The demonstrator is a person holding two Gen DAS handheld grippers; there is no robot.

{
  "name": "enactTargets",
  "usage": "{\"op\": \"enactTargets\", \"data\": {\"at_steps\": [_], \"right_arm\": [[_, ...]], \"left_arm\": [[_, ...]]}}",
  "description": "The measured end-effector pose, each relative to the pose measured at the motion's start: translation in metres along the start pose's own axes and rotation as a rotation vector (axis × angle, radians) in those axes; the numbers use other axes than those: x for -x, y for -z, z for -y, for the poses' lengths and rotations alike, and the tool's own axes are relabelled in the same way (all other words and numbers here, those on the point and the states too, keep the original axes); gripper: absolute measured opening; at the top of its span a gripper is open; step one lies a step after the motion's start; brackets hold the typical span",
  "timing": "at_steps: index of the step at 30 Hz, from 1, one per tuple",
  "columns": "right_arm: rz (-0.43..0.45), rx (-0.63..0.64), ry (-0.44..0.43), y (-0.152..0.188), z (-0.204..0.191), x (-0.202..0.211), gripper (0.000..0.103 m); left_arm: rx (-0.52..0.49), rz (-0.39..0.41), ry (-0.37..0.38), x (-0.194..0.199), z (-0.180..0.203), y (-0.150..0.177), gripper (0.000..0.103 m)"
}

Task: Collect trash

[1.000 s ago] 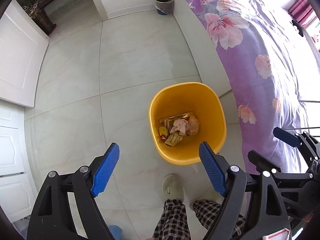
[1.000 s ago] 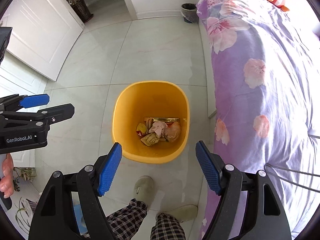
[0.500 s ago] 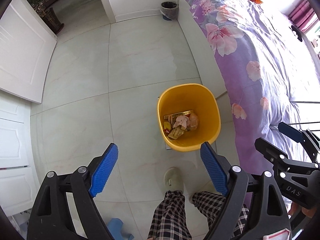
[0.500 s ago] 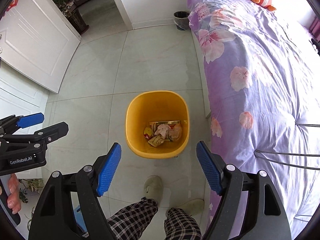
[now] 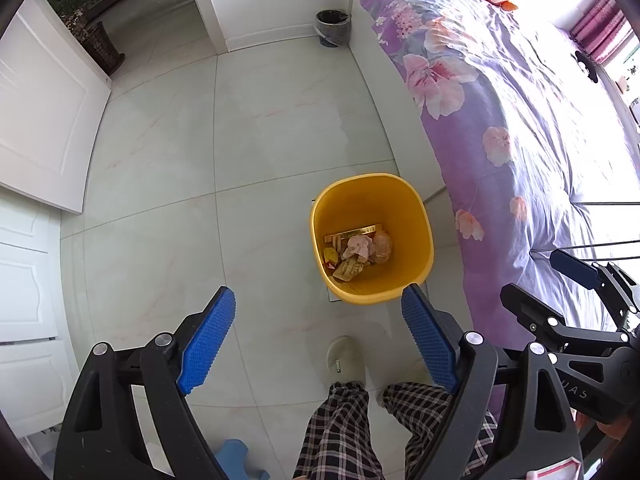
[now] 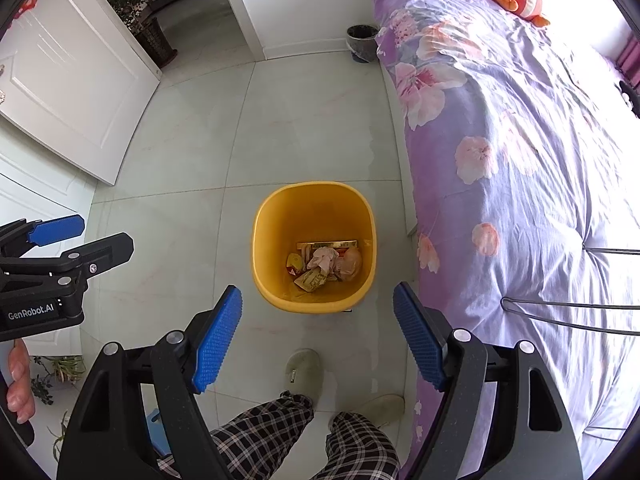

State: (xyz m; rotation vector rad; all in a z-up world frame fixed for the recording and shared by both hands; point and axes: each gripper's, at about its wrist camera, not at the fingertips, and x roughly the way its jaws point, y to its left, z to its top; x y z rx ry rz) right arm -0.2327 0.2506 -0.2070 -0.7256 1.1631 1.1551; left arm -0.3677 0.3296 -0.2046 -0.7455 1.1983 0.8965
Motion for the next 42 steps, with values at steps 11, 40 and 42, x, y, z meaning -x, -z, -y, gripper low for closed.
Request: {"op": "enactTargets", "data": {"at_steps": [11, 40, 42], "right_arm": [[0.013, -0.003, -0.003, -0.002, -0.001, 0.005, 0.079], [0.019, 0.006, -0.013, 0.0, -0.004, 0.01, 0.08], [0.021, 0.006, -0.014, 0.001, -0.004, 0.011, 0.08]], "left_arm": [[0.005, 0.009, -0.001, 0.004, -0.001, -0.001, 0.085], [0.048, 0.03, -0.024, 0.013, -0.001, -0.001, 0.089], [0.064, 0.042, -0.022, 0.015, -0.003, -0.001, 0.089]]}}
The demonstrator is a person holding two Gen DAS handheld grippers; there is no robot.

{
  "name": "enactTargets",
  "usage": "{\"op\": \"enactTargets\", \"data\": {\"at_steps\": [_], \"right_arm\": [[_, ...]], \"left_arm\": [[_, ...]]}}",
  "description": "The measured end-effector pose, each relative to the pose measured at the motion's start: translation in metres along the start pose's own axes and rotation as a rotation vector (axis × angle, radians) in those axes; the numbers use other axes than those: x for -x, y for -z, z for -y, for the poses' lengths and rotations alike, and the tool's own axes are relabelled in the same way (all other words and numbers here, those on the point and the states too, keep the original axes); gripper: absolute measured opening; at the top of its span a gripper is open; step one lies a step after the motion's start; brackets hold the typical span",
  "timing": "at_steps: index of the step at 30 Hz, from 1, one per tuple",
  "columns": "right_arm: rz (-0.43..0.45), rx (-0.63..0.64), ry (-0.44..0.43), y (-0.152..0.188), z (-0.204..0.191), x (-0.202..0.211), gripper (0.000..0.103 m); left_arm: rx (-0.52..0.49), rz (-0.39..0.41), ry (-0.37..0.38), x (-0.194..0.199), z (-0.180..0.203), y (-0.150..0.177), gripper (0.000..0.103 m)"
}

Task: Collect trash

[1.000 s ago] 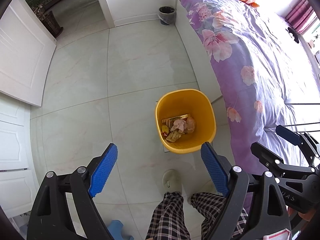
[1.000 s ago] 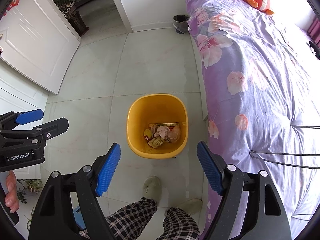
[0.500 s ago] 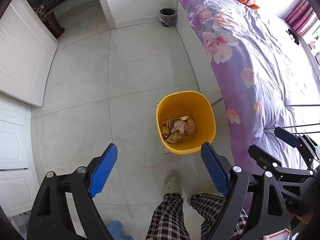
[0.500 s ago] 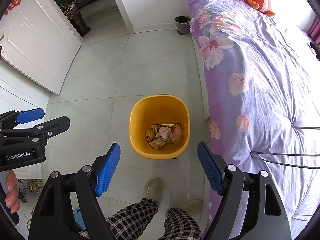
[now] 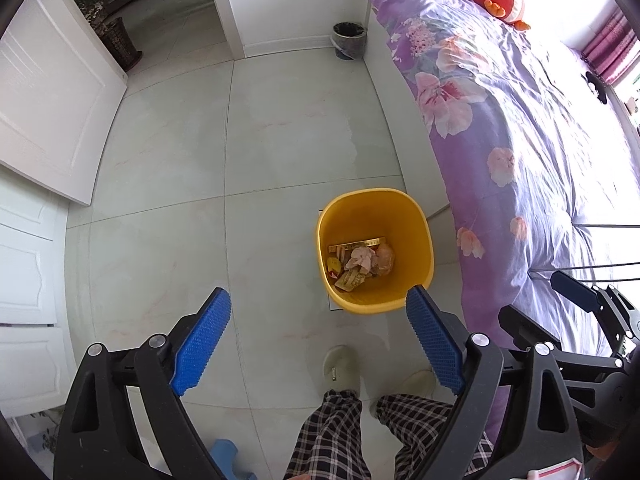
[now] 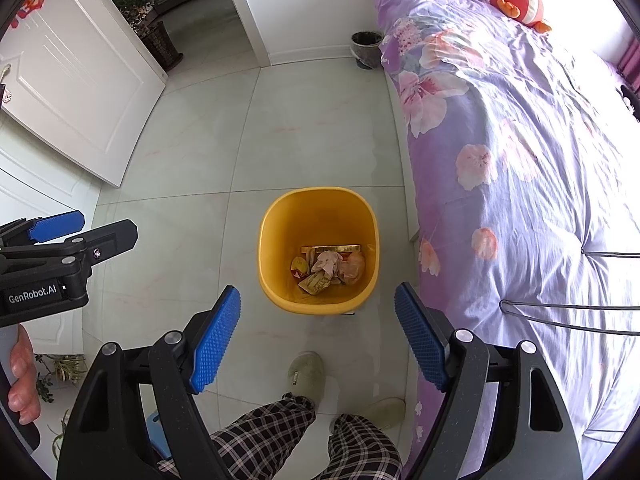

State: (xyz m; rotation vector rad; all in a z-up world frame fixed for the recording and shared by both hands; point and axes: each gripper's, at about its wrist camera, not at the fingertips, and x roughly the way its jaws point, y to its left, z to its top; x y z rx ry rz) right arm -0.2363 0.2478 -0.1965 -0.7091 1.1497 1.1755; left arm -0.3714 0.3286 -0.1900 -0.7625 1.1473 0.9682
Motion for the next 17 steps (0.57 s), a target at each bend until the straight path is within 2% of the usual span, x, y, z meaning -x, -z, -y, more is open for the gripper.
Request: {"op": "enactTargets", "data": {"at_steps": [5, 7, 9, 13, 17], "right_arm": [[-0.002, 0.003, -0.001, 0.0025, 0.0009, 0.0007, 0.08], [-0.002, 0.001, -0.003, 0.0032, 0.0015, 0.0009, 0.08], [-0.002, 0.003, -0.004, 0.0041, 0.0017, 0.0015, 0.08], [0.0, 0.006, -0.005, 0.0051, 0.0026, 0.0031, 0.08], [0.011, 0.009, -0.003, 0.0059, 0.0024, 0.0057, 0.084]], "left_arm": [[-0.011, 0.011, -0.013, 0.0024, 0.0013, 0.0005, 0.079], [-0.014, 0.012, -0.01, 0.0029, 0.0024, 0.0008, 0.078], [-0.019, 0.018, -0.023, 0.0038, 0.0044, 0.0009, 0.08], [-0.019, 0.017, -0.021, 0.0059, 0.0063, 0.0011, 0.097], [-0.012, 0.005, -0.013, 0.0051, 0.0065, 0.0009, 0.098]]}}
